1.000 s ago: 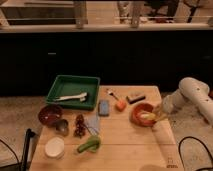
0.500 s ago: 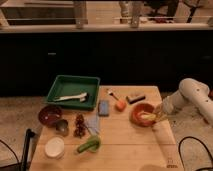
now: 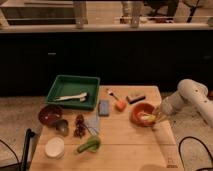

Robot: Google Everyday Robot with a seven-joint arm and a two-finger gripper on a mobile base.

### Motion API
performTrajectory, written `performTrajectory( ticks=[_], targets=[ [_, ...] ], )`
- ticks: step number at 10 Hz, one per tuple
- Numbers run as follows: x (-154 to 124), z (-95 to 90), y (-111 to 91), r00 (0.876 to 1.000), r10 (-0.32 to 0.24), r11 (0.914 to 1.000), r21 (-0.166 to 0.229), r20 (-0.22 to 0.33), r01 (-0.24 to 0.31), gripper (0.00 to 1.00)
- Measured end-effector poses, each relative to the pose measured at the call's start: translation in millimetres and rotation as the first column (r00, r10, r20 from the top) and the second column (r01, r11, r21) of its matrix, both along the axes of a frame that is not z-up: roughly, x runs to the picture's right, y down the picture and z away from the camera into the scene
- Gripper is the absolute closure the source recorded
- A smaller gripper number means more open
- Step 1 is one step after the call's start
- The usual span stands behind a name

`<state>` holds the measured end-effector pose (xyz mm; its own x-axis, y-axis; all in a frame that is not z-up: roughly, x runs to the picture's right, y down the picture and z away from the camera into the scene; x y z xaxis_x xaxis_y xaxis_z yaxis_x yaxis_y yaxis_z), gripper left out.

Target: Place banana in red bowl

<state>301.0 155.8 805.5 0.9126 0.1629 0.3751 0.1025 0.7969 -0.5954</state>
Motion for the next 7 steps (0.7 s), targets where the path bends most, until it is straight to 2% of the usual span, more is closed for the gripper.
performTrajectory(
  ticks=[3, 4, 7],
  targets=[
    [-7, 0.9, -10, 1.000, -0.011, 0.9998, 0.017, 0.001, 0.011, 0.69],
    [-7, 1.8, -17, 1.000, -0.007, 0.9996, 0.029, -0.004, 0.007, 0.55],
    [-12, 10.4, -34, 1.000, -0.003, 0.9989, 0.047, -0.005, 0.003, 0.28]
  ],
)
